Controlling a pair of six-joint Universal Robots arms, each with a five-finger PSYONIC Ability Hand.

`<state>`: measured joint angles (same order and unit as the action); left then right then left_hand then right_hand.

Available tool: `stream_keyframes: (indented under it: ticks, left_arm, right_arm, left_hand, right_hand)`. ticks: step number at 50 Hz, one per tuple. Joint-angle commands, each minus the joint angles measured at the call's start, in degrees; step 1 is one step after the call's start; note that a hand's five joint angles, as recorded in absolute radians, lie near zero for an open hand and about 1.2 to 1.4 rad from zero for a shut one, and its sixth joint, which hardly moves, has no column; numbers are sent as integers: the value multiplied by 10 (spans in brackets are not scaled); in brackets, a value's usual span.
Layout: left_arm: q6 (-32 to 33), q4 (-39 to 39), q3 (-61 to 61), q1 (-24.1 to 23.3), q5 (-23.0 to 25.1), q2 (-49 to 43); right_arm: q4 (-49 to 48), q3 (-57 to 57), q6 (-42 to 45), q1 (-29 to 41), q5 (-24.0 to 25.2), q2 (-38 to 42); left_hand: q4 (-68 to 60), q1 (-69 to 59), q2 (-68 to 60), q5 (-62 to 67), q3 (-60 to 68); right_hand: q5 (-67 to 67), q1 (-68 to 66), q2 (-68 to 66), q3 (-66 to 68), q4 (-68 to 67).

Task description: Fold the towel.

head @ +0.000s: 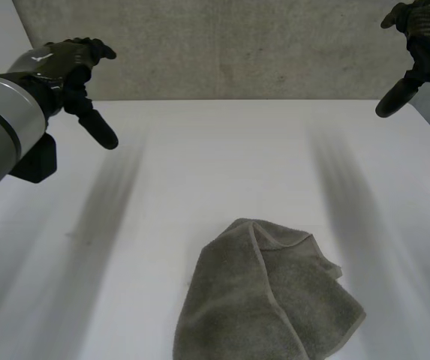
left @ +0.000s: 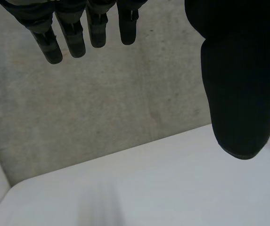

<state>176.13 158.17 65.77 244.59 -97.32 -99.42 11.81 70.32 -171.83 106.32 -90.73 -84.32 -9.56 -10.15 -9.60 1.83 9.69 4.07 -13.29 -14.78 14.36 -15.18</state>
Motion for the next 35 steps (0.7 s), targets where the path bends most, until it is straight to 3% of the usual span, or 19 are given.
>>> stream_keyframes:
  ticks: [1,14,17,19,22,27,35]
  left_arm:
    - [5,-14,-8,1,-23,6]
    - [6,-15,-3,-4,-23,9]
    - [4,-13,3,-8,-15,9]
    - [3,-13,8,-11,-14,8]
    - [5,-9,27,-34,-7,4]
    - [8,0,45,-72,27,-26]
    - [18,1,62,-135,67,-121]
  right_arm:
    - [20,-22,-7,-3,9,12]
    - [24,-23,-4,-9,12,16]
    - [26,-22,6,-9,31,16]
    - [29,-16,55,-9,70,21]
    - [33,-12,92,-9,89,29]
    - [110,3,227,-8,139,50]
    - [132,34,270,-10,184,92]
  left_hand:
    - [-5,1,-4,-18,4]
    - [-5,1,-4,-18,4]
    - [-5,1,-4,-18,4]
    - [-5,1,-4,-18,4]
    - [-8,-2,-8,-14,7]
    - [-15,-9,-15,-8,14]
    - [-20,-14,-20,-3,19]
  right_hand:
    - [-41,33,48,-44,52]
    - [-41,33,48,-44,52]
    - [-41,33,48,-44,52]
    - [-41,33,48,-44,52]
    - [-41,33,48,-44,52]
    - [-41,33,48,-44,52]
    - [-41,33,48,-44,52]
